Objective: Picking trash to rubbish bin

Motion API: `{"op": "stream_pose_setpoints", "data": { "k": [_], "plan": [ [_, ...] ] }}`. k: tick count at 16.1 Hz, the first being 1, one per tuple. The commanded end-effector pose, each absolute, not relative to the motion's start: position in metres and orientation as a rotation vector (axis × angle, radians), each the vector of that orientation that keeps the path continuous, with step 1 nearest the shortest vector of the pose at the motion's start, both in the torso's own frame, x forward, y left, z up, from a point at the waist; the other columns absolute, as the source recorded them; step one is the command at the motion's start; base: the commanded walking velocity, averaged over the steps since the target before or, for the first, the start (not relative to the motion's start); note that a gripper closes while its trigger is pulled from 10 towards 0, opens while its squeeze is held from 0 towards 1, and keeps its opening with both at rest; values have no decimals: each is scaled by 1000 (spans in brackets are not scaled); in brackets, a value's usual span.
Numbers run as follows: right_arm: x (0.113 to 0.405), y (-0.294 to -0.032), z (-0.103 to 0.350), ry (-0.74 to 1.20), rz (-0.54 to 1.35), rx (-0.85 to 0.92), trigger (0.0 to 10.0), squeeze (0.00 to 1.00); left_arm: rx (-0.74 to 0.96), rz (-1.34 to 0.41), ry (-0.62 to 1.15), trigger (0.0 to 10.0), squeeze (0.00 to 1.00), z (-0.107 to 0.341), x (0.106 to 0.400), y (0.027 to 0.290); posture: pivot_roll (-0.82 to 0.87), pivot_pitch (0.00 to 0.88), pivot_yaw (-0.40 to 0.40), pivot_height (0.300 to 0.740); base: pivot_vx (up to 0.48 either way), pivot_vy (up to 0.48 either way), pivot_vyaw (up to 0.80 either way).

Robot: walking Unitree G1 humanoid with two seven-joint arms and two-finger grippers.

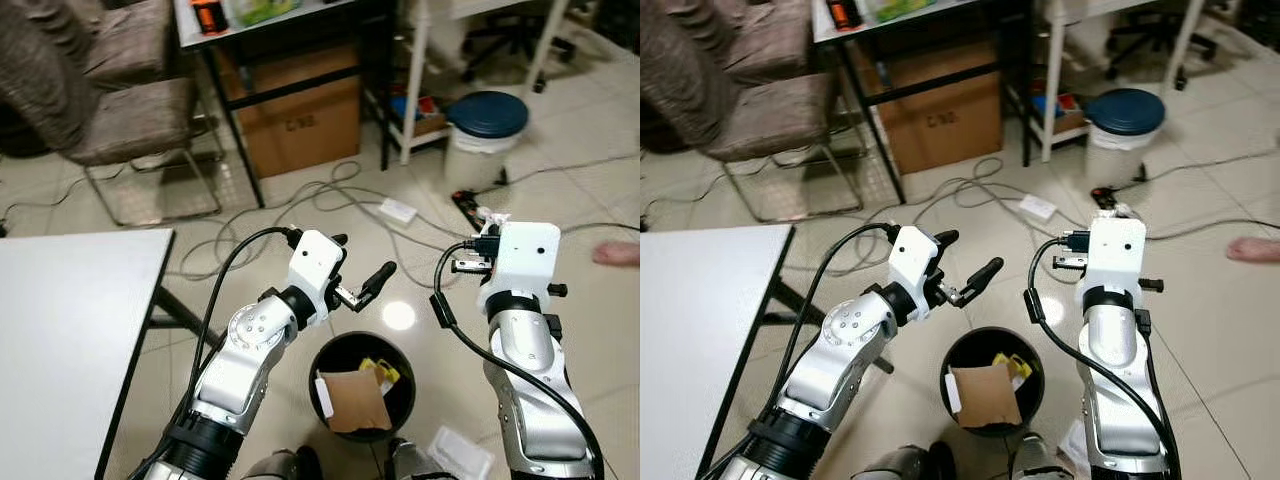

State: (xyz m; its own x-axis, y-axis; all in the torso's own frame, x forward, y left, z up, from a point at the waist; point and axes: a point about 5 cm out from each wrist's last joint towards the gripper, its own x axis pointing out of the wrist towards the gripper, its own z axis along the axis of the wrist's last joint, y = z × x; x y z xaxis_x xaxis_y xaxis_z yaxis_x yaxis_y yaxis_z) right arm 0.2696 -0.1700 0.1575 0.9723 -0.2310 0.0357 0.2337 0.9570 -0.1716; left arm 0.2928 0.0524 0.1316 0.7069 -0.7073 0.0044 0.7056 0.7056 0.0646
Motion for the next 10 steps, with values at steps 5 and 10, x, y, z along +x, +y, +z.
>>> {"op": "stream_pose_setpoints", "data": {
  "k": [5, 10],
  "plan": [
    [269, -167, 153, 6, -230, -164, 10000, 0, 72, -799, -27, 10000, 0, 132, 292, 55, -148, 156, 148, 740, 0, 0, -714],
    [269, -165, 153, -2, -224, -165, 10000, 0, 78, -804, -28, 10000, 0, 133, 292, 56, -147, 154, 150, 740, 0, 0, -584]
  ]
}}
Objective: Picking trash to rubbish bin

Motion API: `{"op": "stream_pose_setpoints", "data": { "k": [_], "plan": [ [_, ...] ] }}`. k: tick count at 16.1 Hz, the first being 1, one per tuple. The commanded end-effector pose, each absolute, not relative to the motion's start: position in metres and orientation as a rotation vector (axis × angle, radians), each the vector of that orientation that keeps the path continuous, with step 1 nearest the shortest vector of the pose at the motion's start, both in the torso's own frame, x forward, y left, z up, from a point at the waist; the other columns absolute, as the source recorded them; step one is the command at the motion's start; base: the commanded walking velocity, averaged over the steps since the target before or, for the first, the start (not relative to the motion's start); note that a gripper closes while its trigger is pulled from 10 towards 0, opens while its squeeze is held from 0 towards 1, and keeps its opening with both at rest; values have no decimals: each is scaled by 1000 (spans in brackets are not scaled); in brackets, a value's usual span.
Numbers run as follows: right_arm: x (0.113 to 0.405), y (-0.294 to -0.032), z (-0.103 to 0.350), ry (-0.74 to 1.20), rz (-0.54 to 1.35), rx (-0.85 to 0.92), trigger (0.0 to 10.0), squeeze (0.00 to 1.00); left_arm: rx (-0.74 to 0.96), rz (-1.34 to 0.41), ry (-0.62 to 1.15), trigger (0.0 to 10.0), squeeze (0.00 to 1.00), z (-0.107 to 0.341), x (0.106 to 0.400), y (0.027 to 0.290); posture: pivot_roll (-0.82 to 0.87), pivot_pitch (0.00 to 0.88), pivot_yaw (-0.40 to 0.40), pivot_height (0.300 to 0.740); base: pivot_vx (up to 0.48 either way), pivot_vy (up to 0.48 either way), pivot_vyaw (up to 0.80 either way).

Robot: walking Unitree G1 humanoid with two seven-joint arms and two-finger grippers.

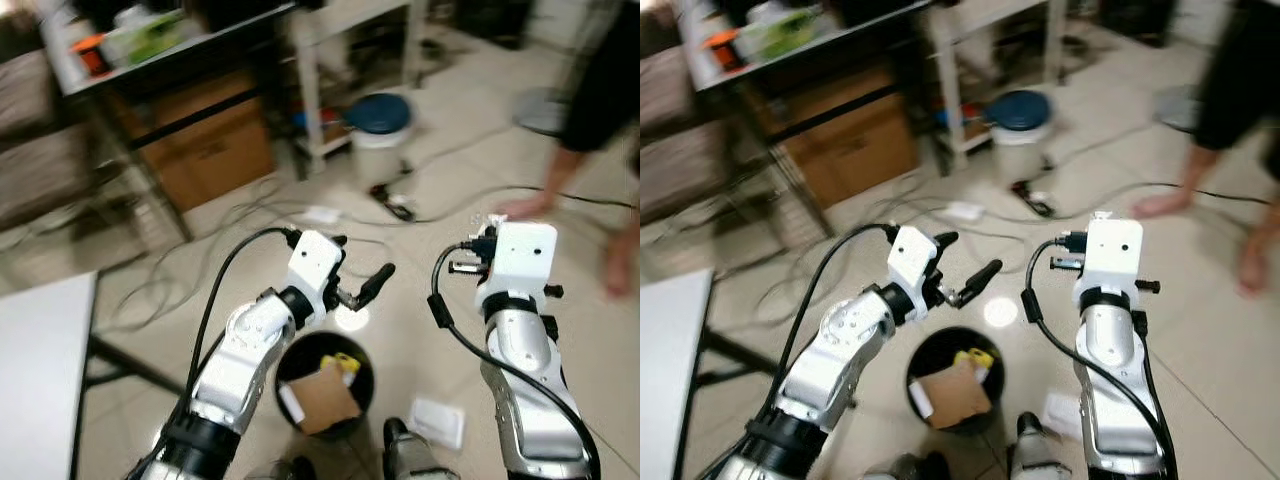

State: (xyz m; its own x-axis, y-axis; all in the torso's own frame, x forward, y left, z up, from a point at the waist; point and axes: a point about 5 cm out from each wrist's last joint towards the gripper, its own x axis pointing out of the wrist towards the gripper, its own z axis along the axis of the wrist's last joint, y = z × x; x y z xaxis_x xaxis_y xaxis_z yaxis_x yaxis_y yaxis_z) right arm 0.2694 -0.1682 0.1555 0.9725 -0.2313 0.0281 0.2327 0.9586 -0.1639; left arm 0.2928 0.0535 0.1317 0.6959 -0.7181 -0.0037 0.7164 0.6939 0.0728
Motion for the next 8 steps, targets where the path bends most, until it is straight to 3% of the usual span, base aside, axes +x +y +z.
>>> {"op": "stream_pose_setpoints", "data": {
  "k": [1, 8],
  "plan": [
    [269, -165, 153, -3, -224, -165, 10000, 0, 79, -804, -28, 10000, 0, 133, 292, 56, -147, 154, 150, 740, 0, 0, 0],
    [269, -164, 153, -13, -213, -184, 10000, 0, 83, -807, -26, 10000, 0, 133, 292, 56, -145, 155, 151, 740, 0, 0, 0]
  ]
}}
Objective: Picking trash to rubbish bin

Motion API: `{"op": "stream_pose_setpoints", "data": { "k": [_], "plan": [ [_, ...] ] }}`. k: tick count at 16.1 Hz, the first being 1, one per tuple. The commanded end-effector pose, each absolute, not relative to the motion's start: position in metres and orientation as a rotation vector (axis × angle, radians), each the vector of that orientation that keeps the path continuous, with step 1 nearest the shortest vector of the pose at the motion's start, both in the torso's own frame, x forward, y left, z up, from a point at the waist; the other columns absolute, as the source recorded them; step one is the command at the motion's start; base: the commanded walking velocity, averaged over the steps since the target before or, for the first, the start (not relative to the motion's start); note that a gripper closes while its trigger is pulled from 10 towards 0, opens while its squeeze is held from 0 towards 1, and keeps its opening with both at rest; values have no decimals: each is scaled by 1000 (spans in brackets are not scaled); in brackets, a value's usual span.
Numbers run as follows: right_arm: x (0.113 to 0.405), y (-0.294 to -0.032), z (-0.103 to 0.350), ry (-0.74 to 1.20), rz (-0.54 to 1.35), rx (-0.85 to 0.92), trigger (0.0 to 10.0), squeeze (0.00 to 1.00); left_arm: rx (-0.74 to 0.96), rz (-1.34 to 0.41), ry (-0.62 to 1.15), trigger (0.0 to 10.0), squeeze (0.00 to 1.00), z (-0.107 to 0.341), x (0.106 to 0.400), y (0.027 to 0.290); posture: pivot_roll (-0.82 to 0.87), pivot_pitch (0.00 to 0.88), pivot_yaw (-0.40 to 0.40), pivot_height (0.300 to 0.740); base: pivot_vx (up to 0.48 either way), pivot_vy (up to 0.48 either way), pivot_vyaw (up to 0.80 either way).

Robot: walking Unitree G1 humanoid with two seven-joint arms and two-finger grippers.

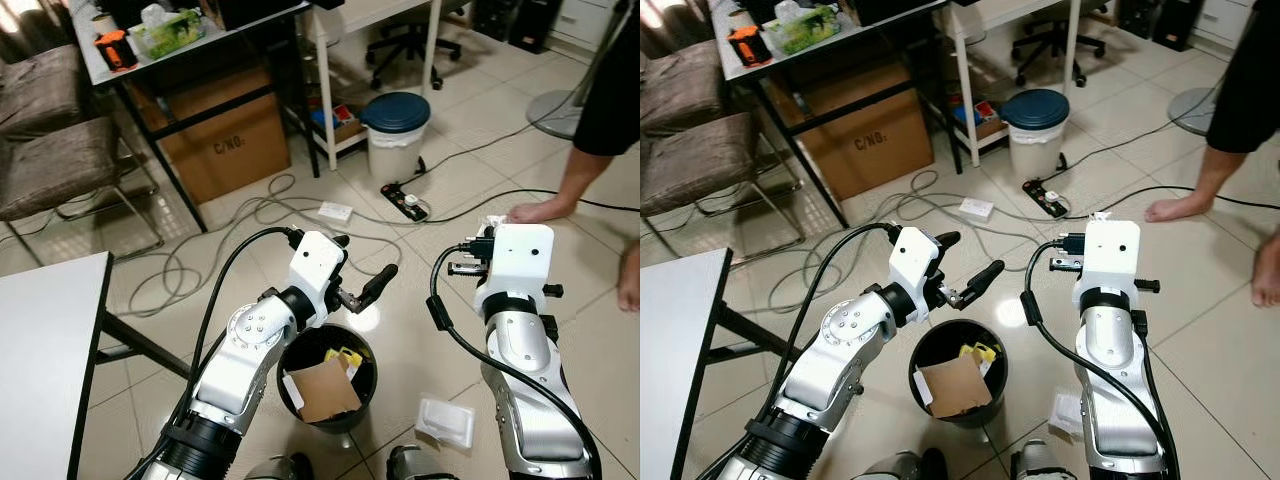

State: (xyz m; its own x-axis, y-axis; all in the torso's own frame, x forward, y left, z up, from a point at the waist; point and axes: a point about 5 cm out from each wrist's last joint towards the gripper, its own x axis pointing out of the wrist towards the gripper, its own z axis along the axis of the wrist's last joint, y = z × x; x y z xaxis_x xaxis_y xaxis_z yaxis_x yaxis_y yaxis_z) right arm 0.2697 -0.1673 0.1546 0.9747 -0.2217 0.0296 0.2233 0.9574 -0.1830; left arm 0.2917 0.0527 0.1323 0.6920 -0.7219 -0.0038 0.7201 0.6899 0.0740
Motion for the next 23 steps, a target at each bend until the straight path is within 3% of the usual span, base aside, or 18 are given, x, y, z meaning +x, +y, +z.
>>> {"op": "stream_pose_setpoints", "data": {
  "k": [1, 9, 14, 15, 17, 21, 23],
  "plan": [
    [269, -163, 153, -13, -214, -184, 10000, 0, 83, -808, -25, 10000, 0, 133, 292, 56, -142, 156, 151, 740, 0, 0, 0],
    [271, -157, 151, -4, -197, -174, 10000, 0, 114, -756, -25, 10000, 0, 129, 297, 62, -141, 191, 155, 740, 0, 0, 0],
    [283, -132, 147, 8, -90, -152, 10000, 0, 173, -584, -19, 10000, 0, 122, 299, 91, -109, 257, 149, 740, 0, 0, 0],
    [283, -127, 145, 18, -69, -141, 10000, 0, 177, -568, -142, 10000, 0, 126, 296, 98, -91, 272, 142, 740, 0, 0, 0],
    [282, -122, 140, 31, -41, -140, 10000, 0, 179, -543, -226, 10000, 0, 124, 283, 111, -79, 281, 137, 740, 0, 0, 0],
    [277, -121, 137, 34, -12, -123, 10000, 0, 200, -445, -108, 10000, 0, 98, 233, 151, -62, 293, 116, 740, 0, 0, 0],
    [273, -119, 136, 37, 1, -116, 10000, 0, 222, -444, -30, 10000, 0, 98, 253, 147, -65, 292, 108, 740, 0, 0, 0]
  ]
}}
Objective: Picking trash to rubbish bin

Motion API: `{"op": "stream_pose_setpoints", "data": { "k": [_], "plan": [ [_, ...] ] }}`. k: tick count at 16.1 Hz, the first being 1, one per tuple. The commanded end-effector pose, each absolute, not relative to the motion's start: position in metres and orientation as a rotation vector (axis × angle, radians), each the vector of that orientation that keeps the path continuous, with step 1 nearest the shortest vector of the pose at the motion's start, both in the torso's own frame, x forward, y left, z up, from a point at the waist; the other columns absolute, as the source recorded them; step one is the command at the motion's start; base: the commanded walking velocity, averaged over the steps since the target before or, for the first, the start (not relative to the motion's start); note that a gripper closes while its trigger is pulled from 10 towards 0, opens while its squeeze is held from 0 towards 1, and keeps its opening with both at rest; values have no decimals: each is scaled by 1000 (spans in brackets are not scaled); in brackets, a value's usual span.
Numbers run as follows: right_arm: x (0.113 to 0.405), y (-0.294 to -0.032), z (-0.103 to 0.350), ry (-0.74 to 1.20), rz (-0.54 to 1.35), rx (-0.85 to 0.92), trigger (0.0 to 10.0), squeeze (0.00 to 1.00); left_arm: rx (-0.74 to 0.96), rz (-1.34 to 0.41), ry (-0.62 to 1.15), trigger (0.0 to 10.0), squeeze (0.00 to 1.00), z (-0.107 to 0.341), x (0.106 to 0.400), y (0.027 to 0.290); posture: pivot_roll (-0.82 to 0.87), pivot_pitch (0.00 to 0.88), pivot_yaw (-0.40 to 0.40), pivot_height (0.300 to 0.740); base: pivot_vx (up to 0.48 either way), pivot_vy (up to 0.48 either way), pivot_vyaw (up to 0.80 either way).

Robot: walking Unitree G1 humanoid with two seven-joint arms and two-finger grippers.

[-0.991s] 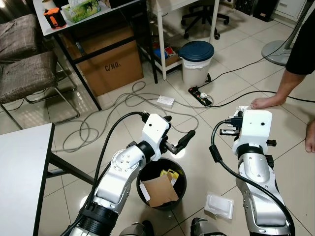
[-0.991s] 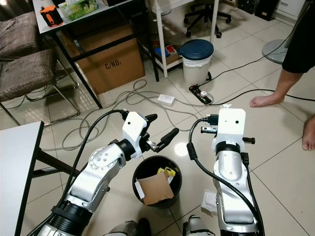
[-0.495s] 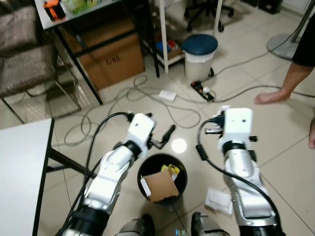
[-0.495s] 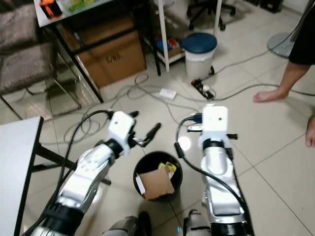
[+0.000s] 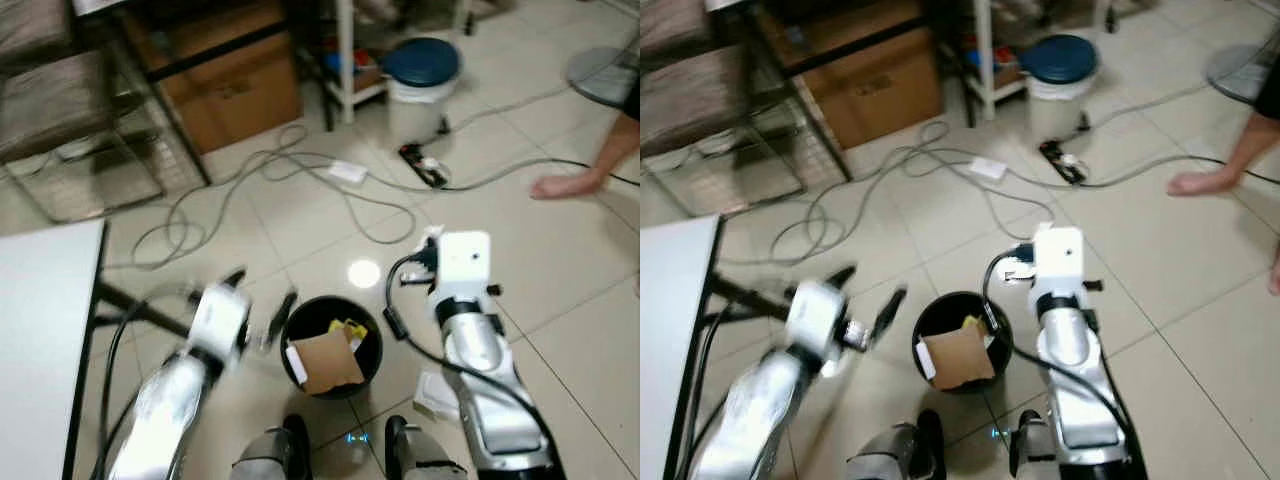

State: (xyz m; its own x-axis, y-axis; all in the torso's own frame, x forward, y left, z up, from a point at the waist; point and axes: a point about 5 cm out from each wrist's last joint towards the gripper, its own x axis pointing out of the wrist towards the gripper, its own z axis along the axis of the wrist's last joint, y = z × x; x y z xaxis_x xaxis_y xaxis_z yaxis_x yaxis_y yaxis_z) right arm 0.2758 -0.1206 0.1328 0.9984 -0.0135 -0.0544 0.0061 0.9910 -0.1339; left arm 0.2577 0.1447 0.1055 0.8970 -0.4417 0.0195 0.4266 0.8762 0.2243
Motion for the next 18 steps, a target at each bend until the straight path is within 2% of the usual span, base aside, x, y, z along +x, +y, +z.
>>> {"op": "stream_pose_setpoints", "data": {
  "k": [1, 4, 8, 15, 16, 18],
  "plan": [
    [272, -119, 137, 35, 6, -113, 10000, 0, 228, -439, 0, 10000, 0, 99, 265, 145, -67, 289, 105, 740, 0, 0, 0],
    [268, -122, 137, 35, 9, -114, 10000, 0, 224, -406, 28, 10000, 0, 99, 289, 146, -71, 278, 102, 740, 0, 0, 0],
    [263, -125, 136, 32, 23, -116, 10000, 0, 242, -398, 15, 10000, 0, 97, 276, 152, -72, 273, 106, 740, 0, 0, 0],
    [259, -125, 133, 40, 24, -116, 10000, 0, 239, -376, 14, 10000, 0, 102, 287, 156, -72, 278, 108, 740, 0, 0, 0],
    [259, -125, 133, 40, 25, -116, 10000, 0, 327, -357, 23, 10000, 0, 98, 286, 160, -72, 278, 108, 740, 0, 0, 0],
    [259, -125, 133, 41, 28, -117, 10000, 0, 272, -377, -10, 10000, 0, 98, 283, 156, -72, 278, 108, 740, 0, 0, 0]
  ]
}}
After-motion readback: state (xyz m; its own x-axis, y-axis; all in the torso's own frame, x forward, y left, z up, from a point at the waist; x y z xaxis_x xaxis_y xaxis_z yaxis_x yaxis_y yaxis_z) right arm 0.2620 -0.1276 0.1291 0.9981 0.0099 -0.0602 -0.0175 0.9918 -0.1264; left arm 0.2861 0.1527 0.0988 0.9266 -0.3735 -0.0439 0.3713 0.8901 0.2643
